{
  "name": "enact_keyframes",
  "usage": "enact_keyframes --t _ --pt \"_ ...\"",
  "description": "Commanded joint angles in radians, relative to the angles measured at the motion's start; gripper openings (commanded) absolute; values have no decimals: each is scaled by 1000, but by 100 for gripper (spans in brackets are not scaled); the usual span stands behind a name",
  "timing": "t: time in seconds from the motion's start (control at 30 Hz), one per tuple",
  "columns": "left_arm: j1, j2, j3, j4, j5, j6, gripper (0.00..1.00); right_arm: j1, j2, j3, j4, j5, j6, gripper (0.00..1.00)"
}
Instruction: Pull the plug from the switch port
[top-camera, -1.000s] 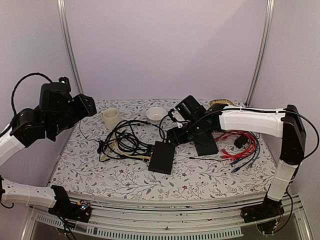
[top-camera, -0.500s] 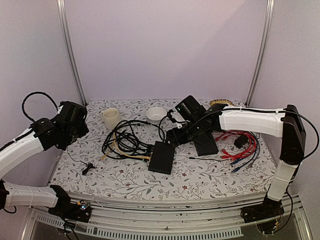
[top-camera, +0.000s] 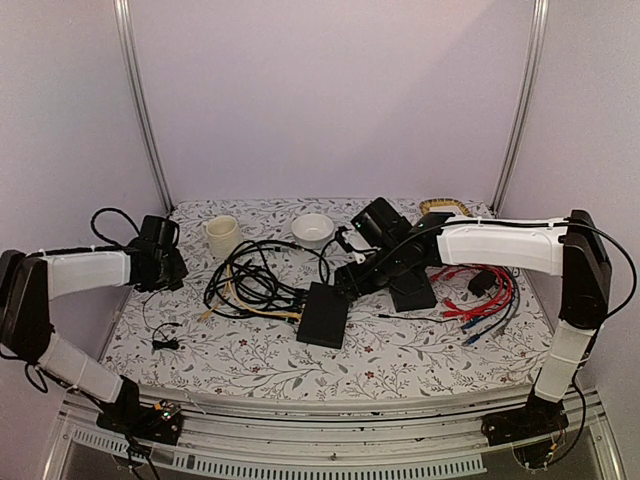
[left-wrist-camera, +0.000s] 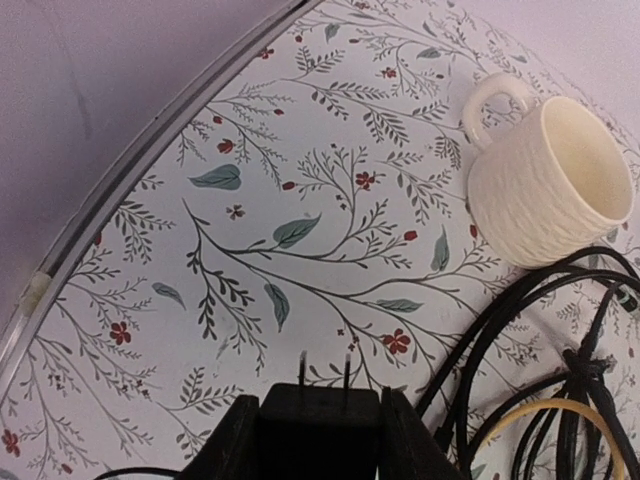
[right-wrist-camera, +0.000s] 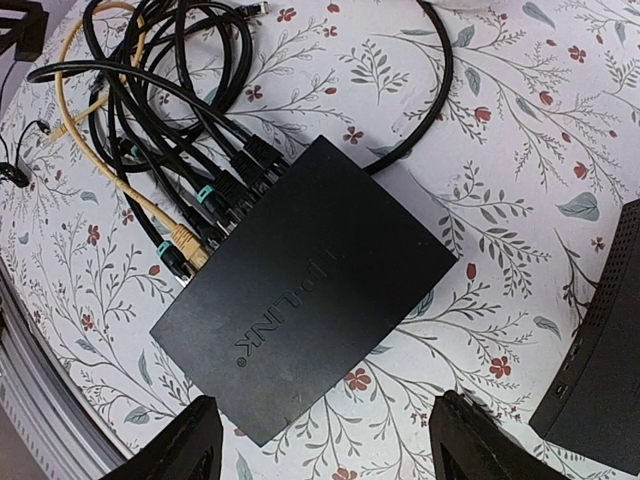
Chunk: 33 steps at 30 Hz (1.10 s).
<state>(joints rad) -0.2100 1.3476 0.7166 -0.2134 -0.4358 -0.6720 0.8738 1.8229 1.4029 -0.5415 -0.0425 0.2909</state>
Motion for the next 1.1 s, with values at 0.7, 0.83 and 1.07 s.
enact_keyframes --t 0.7,0.83,1.07 --pt "164 405 251 22 263 -24 62 -17 21 -14 8 -18 -9 75" --pt "164 363 244 15 276 -47 69 -17 26 -10 18 -19 -3 75" --pt "157 148 146 56 321 -169 71 -19 10 -30 58 -45 29 75"
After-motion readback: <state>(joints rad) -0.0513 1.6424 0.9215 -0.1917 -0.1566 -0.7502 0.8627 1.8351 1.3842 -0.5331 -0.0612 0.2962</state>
